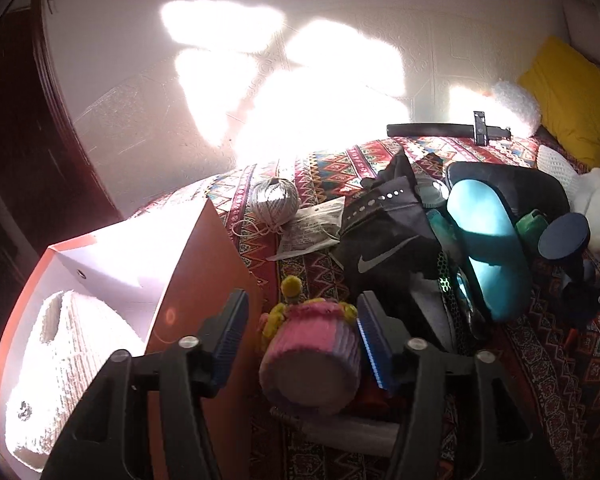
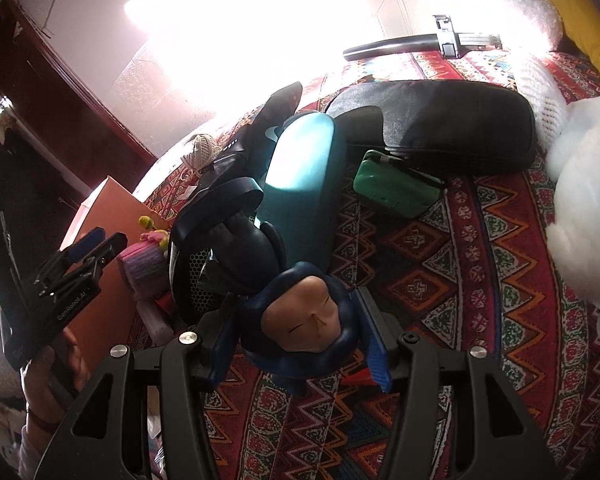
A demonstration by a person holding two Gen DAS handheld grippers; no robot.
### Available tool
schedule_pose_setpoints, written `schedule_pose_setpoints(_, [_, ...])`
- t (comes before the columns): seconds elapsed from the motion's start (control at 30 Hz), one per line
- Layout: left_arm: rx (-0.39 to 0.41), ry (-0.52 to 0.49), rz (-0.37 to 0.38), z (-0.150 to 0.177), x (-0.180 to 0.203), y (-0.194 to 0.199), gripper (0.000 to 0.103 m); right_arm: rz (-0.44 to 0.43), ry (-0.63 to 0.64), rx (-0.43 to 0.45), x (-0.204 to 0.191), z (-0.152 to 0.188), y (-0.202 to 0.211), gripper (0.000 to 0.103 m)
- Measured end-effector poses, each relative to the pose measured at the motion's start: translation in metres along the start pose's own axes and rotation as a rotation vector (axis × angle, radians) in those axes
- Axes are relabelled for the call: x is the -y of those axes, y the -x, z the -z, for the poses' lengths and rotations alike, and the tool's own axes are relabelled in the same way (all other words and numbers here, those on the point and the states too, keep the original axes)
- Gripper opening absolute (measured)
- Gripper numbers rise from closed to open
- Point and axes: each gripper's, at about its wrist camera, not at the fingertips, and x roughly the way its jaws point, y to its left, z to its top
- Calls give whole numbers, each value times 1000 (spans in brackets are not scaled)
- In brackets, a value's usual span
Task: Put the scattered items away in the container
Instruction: 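Grasp the pink knit flower basket with the left gripper while the right grasps the blue-haired figurine, then carry the basket and figurine over the pink box and open both grippers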
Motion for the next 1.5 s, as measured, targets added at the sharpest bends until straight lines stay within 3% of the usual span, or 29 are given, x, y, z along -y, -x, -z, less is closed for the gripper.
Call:
schedule_pose_setpoints(0.1, [-15, -37, -35, -6, 6, -20, 76, -23, 0, -9, -2, -1, -3, 53])
schedule_pose_setpoints(0.2, [-39, -160, -70, -2, 27, -37, 78, -56, 14, -1, -7, -3, 1, 53])
schedule_pose_setpoints(0.23, [-44, -213, -71, 2, 35, -38, 82, -66, 19, 3, -9, -3, 3, 53])
schedule_pose_setpoints(0.3, [-107, -322, 43, 18, 53, -42, 81, -87, 18, 5, -12, -2, 6, 53])
schedule_pose_setpoints(0.4, [-136, -588, -47, 52, 89, -40, 81, -118, 8, 3, -12, 1, 12, 53])
schedule_pose_setpoints(0.43, [-161, -634, -71, 58, 95, -39, 83, -125, 5, 4, -12, 2, 15, 53])
schedule_pose_setpoints(0.5, [-226, -643, -58, 55, 93, -38, 82, -135, 0, 9, -11, 3, 20, 53])
schedule_pose_setpoints(0.63, [-347, -557, -35, 34, 72, -48, 82, -142, -21, 32, -4, -1, 31, 53])
schedule_pose_setpoints(0.8, [-410, -520, -47, 17, 74, -70, 80, -166, -52, 63, 3, -8, 41, 53])
schedule_pose_setpoints(0.83, [-407, -516, -44, 14, 76, -68, 74, -165, -50, 65, 3, -9, 42, 53])
schedule_pose_setpoints(0.87, [-394, -504, -40, 9, 77, -62, 55, -164, -47, 67, 3, -10, 43, 53])
schedule_pose_setpoints(0.9, [-376, -487, -56, 3, 76, -56, 27, -164, -46, 69, 3, -11, 44, 53])
schedule_pose_setpoints(0.93, [-375, -451, -47, -3, 73, -48, 24, -166, -46, 72, 3, -11, 45, 53])
schedule_pose_setpoints(0.97, [-379, -411, -12, -7, 70, -41, 0, -169, -46, 74, 3, -12, 45, 53])
schedule_pose_setpoints(1.07, [-412, -392, 26, 0, 72, -25, 0, -174, -42, 75, -1, -12, 46, 53])
schedule_pose_setpoints(1.2, [-460, -471, -51, 26, 76, -38, 0, -188, -45, 69, -4, -8, 46, 53])
schedule_pose_setpoints(1.33, [-347, -442, -81, 6, 71, -23, 3, -185, -33, 62, -6, -5, 46, 53])
schedule_pose_setpoints(1.4, [-349, -503, -116, -2, 74, -21, 29, -189, -40, 62, -4, -6, 45, 53])
schedule_pose_setpoints(1.43, [-410, -556, -120, -2, 76, -31, 61, -191, -47, 62, -3, -7, 44, 53])
schedule_pose_setpoints(1.47, [-473, -623, -140, 2, 78, -42, 72, -193, -53, 61, -1, -8, 42, 53])
schedule_pose_setpoints(1.5, [-534, -700, -179, 9, 79, -55, 72, -193, -58, 58, 0, -8, 41, 53])
